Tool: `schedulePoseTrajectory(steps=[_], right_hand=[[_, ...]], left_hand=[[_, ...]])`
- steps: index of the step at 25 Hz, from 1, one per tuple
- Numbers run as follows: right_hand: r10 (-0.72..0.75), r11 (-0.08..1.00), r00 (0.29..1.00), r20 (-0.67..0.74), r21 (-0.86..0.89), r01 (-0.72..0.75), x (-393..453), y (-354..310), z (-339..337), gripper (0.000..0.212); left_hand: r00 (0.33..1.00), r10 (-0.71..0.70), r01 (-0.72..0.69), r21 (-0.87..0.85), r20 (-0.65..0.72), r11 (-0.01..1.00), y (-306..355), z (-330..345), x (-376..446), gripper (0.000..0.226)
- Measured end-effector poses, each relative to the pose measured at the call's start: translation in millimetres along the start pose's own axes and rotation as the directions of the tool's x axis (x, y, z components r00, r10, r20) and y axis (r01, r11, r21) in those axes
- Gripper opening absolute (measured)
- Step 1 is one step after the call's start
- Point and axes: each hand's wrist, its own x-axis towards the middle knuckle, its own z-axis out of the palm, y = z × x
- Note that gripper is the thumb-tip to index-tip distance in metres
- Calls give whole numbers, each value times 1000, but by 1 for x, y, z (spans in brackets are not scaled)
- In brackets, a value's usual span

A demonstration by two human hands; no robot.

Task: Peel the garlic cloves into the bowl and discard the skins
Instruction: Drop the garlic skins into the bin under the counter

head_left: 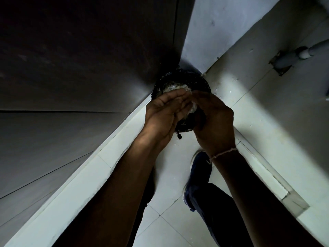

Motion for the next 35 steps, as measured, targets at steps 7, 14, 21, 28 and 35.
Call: schedulePoseTrajectory(steps=[7,14,21,28,35], right_hand=[[-16,1000,999,-31,-25,16,-8,-2,0,28],[506,823,858,88,249,-511,9,12,2,18],[577,591,817,28,676,-441,18,-18,9,24],[603,616,798,-21,648,-449,17,-13,8,14],[571,544,816,87,704,-456,12,-14,4,8]], left_hand=[[996,-87,85,112,17,990,-13,-18,-5,22],[931,364,-311,587,28,748,-8,-8,-10,22],[824,560,-364,833,79,417,-17,-14,-15,31],[853,520,-300,768,-50,566,-13,-7,-9,23],[848,525,-344,679,-73,649,-9,7,-15,15]])
